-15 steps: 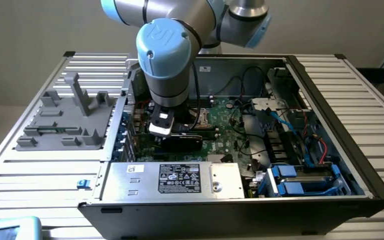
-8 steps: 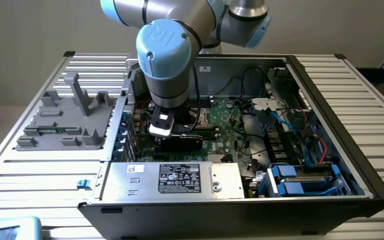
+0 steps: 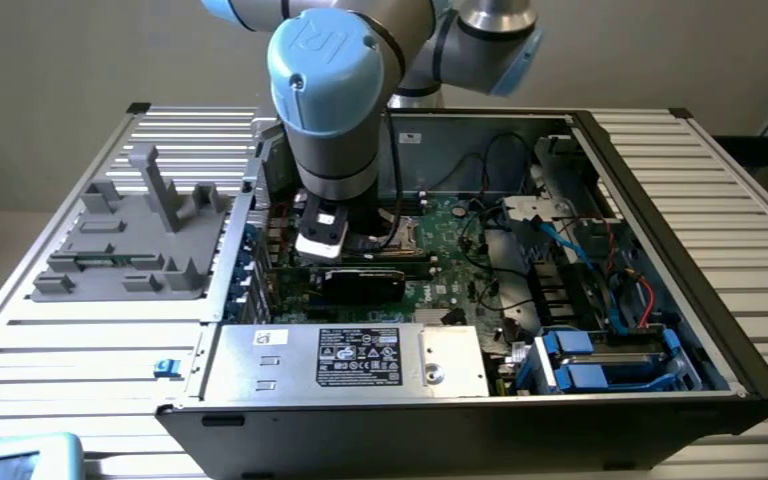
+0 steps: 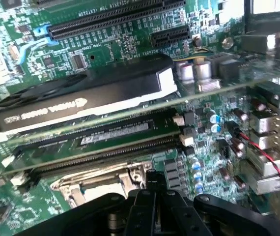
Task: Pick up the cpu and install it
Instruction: 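Install the second cpu locking lever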
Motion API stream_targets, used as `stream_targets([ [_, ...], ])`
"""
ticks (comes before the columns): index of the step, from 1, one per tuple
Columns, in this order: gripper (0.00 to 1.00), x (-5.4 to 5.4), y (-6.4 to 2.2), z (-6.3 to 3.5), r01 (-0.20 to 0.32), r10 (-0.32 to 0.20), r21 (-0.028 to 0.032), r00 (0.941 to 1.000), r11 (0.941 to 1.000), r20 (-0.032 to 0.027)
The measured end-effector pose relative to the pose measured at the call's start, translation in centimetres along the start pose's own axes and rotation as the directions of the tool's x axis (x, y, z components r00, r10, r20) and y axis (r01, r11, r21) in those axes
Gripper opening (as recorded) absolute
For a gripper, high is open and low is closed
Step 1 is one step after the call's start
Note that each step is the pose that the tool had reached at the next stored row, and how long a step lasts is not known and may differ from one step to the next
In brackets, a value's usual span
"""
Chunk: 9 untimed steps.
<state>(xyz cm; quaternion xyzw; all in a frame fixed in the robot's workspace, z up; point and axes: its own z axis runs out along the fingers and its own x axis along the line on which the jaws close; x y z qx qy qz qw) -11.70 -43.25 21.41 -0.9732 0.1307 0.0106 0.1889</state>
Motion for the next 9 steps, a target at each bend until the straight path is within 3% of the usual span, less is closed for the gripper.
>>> stream_targets([
  [9, 0.11, 0.2, -1.68, -3.73, 0.001, -0.001, -0.0013, 1.0000, 1.0000, 0.0000],
])
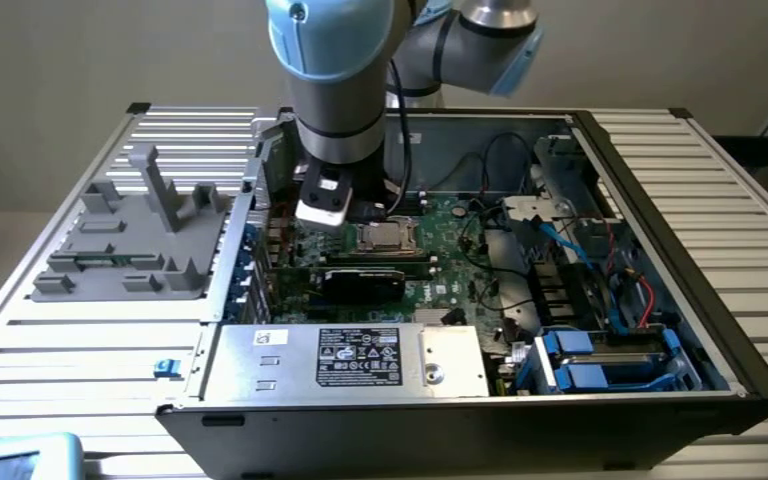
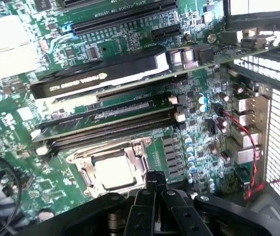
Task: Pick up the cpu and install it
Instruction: 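Install the second cpu locking lever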
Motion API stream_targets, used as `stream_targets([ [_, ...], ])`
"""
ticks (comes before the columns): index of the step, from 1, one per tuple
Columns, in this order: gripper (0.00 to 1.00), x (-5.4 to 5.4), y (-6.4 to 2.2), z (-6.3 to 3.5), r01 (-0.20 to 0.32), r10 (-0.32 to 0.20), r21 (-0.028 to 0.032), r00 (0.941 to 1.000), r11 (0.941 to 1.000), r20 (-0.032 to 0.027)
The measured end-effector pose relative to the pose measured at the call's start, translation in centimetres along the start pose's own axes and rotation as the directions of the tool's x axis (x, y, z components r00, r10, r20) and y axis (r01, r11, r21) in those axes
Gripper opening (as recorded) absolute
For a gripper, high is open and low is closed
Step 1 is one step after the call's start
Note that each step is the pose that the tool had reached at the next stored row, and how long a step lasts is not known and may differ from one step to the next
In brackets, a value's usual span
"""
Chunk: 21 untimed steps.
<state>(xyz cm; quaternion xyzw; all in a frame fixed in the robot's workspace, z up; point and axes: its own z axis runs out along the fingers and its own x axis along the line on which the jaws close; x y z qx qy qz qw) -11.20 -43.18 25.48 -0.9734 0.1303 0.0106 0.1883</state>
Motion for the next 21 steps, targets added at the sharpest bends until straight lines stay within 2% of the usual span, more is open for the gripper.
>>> stream_targets([
  [1, 0.11, 0.0, -0.22, -0.23, 0.000, 0.000, -0.0034, 1.0000, 1.0000, -0.0011],
  [2, 0.11, -0.1, -0.41, -0.38, 0.000, 0.000, -0.0104, 1.0000, 0.9999, -0.0028],
  [5, 0.11, -0.2, -1.05, -0.38, 0.001, -0.002, -0.0411, 0.9999, 0.9992, -0.0109],
  [6, 0.11, -0.3, -1.26, -0.33, 0.001, -0.002, -0.0530, 0.9999, 0.9986, -0.0140],
  [9, 0.11, -0.5, -1.87, -0.14, 0.002, -0.004, -0.0954, 0.9997, 0.9954, -0.0253],
  [12, 0.11, -0.7, -2.55, 0.10, 0.002, -0.006, -0.1325, 0.9994, 0.9912, -0.0350],
  [17, 0.11, -1.0, -3.74, 0.42, 0.001, -0.010, -0.1860, 0.9987, 0.9825, -0.0496],
  [19, 0.11, -1.1, -4.16, 0.50, 0.000, -0.013, -0.2125, 0.9983, 0.9772, -0.0568],
  [21, 0.11, -1.2, -4.55, 0.54, -0.001, -0.015, -0.2417, 0.9978, 0.9703, -0.0643],
])
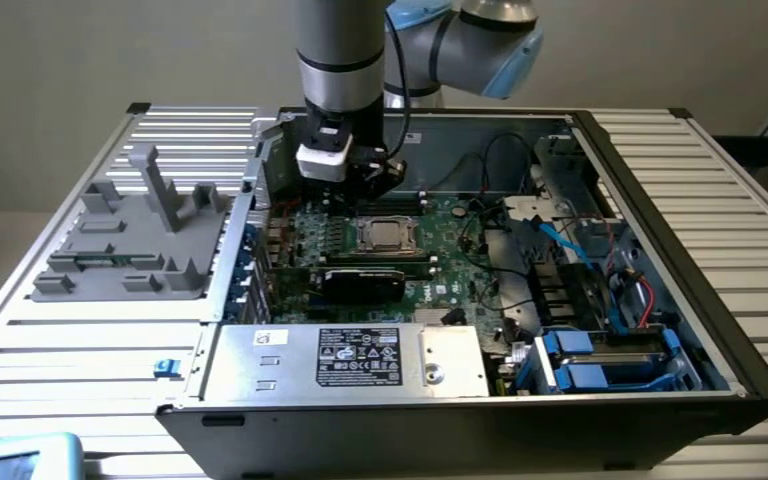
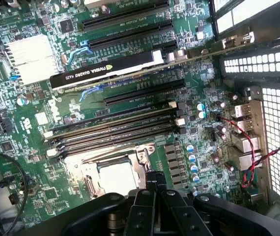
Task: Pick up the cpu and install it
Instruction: 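Install the second cpu locking lever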
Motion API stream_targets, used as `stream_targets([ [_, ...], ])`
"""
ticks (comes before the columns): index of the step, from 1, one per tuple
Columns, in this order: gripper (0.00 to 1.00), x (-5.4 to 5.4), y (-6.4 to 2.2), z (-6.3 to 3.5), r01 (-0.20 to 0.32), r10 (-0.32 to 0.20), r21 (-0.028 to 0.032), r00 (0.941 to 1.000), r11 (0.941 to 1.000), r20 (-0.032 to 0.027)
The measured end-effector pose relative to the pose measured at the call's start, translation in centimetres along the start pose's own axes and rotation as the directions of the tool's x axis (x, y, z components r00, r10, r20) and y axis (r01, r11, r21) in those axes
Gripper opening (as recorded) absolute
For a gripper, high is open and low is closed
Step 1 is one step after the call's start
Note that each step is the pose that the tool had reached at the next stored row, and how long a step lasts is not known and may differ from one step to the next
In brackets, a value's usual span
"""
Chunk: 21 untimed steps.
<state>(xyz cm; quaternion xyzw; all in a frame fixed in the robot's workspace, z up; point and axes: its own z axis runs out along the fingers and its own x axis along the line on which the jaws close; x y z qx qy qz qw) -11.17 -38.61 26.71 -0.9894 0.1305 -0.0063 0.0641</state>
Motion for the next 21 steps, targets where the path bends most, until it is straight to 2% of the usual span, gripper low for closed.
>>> stream_targets([
  [1, 0.11, 0.0, -0.17, -0.07, 0.000, 0.000, -0.0138, 1.0000, 0.9999, -0.0036],
  [2, 0.11, -0.1, -0.33, -0.19, 0.001, -0.001, -0.0245, 1.0000, 0.9997, -0.0066],
  [3, 0.11, 0.0, -0.44, -0.32, 0.001, -0.001, -0.0326, 1.0000, 0.9995, -0.0087],
  [4, 0.11, 0.1, -0.54, -0.46, 0.001, -0.001, -0.0379, 0.9999, 0.9993, -0.0103],
  [7, 0.11, 0.5, -0.77, -0.86, 0.001, -0.002, -0.0453, 0.9999, 0.9990, -0.0121],
  [9, 0.11, 0.8, -0.91, -1.03, 0.001, -0.002, -0.0528, 0.9999, 0.9986, -0.0142],
  [11, 0.11, 1.1, -1.03, -1.15, 0.001, -0.003, -0.0667, 0.9998, 0.9978, -0.0178],
  [14, 0.11, 1.4, -1.22, -1.26, 0.002, -0.004, -0.0936, 0.9997, 0.9956, -0.0249],
  [16, 0.11, 1.7, -1.36, -1.39, 0.002, -0.005, -0.1045, 0.9996, 0.9945, -0.0277],
  [18, 0.11, 1.9, -1.52, -1.56, 0.002, -0.005, -0.1122, 0.9995, 0.9937, -0.0298],
  [21, 0.11, 2.5, -1.81, -1.92, 0.002, -0.005, -0.1185, 0.9995, 0.9930, -0.0313],
])
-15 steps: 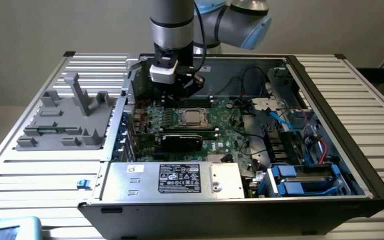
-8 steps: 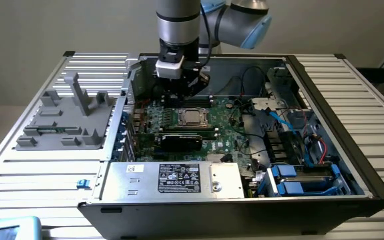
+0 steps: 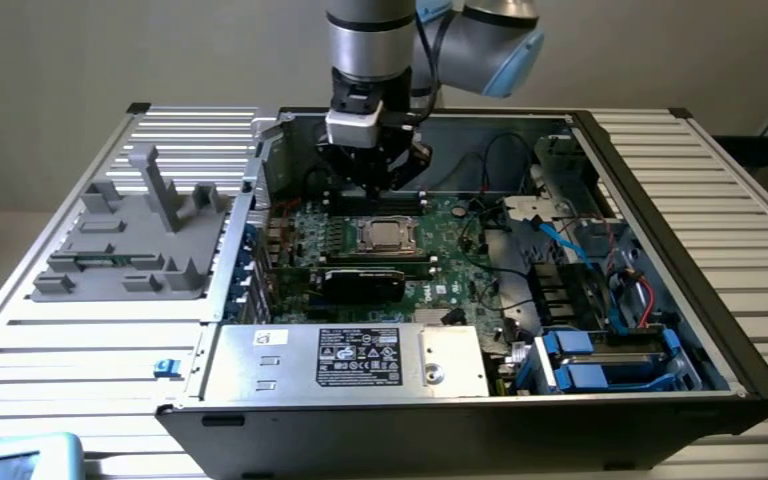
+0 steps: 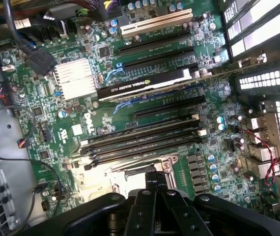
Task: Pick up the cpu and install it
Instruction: 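Install the second cpu locking lever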
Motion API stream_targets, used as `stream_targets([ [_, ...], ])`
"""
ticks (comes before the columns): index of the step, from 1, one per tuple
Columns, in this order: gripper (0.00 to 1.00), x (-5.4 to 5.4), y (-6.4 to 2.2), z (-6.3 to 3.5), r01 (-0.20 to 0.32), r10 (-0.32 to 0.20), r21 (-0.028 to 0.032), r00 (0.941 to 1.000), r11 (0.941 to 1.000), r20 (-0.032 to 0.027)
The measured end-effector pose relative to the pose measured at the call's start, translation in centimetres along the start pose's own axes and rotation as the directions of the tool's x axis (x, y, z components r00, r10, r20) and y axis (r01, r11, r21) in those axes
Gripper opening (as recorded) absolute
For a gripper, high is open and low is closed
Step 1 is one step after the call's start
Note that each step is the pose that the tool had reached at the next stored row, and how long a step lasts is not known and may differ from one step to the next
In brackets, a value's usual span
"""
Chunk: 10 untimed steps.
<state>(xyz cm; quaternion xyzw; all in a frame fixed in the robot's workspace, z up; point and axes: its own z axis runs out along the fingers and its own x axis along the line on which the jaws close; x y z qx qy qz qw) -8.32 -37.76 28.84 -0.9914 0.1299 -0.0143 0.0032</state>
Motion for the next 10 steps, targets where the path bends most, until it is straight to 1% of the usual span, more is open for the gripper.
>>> stream_targets([
  [4, 0.11, 1.05, -0.36, -0.26, 0.000, 0.000, -0.0038, 1.0000, 1.0000, -0.0008],
  [10, 0.11, 1.10, -0.37, -0.26, 0.000, 0.000, -0.0042, 1.0000, 1.0000, -0.0008],
])
